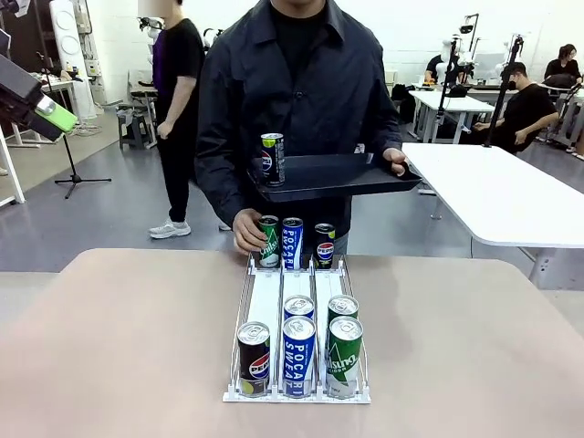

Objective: Retrieve and hand over the desired beverage to the person.
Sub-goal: Pick up another can of the same type that the person held from the Automatic Can Dispenser.

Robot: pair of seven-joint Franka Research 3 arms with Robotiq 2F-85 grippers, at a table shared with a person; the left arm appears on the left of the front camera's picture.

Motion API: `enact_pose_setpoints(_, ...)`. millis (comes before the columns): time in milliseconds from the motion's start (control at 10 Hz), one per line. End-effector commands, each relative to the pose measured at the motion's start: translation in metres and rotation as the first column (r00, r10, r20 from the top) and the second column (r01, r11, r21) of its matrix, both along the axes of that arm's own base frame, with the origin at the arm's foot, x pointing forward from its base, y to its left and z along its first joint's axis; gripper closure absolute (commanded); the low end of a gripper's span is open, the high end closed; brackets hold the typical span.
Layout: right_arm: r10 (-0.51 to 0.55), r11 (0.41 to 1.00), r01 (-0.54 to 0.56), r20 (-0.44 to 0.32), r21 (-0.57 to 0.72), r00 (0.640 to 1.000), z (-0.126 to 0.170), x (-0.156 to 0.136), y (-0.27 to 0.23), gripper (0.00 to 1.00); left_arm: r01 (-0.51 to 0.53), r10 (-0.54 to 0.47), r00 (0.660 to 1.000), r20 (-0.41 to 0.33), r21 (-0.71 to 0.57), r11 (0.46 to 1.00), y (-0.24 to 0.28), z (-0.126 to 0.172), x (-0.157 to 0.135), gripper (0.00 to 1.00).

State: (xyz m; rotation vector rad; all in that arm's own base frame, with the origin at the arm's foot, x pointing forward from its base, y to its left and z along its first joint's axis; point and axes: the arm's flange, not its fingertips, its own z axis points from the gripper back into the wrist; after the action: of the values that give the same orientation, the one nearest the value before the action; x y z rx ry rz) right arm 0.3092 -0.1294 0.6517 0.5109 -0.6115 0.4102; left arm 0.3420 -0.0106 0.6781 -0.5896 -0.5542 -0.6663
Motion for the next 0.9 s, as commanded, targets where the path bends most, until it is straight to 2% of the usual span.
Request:
enact_pose_setpoints(0, 0.024, 0.999, -0.024, 0.014, 0.032, 1.000, 0.0004, 0.0018, 0.0005, 0.00, 0.001, -0.001, 1.000, 0.006, -0.003, 1.000, -0.0003, 0.0009, 0.0013, 0.00)
enact_pose_setpoints(800, 0.024, 0.999, -0.024, 0.014, 0.032, 1.000, 0.0004, 0.0018, 0.0005, 0.00, 0.001, -0.001, 1.000, 0.006, -0.003, 1.000, -0.0003, 0.0009, 0.0013, 0.00)
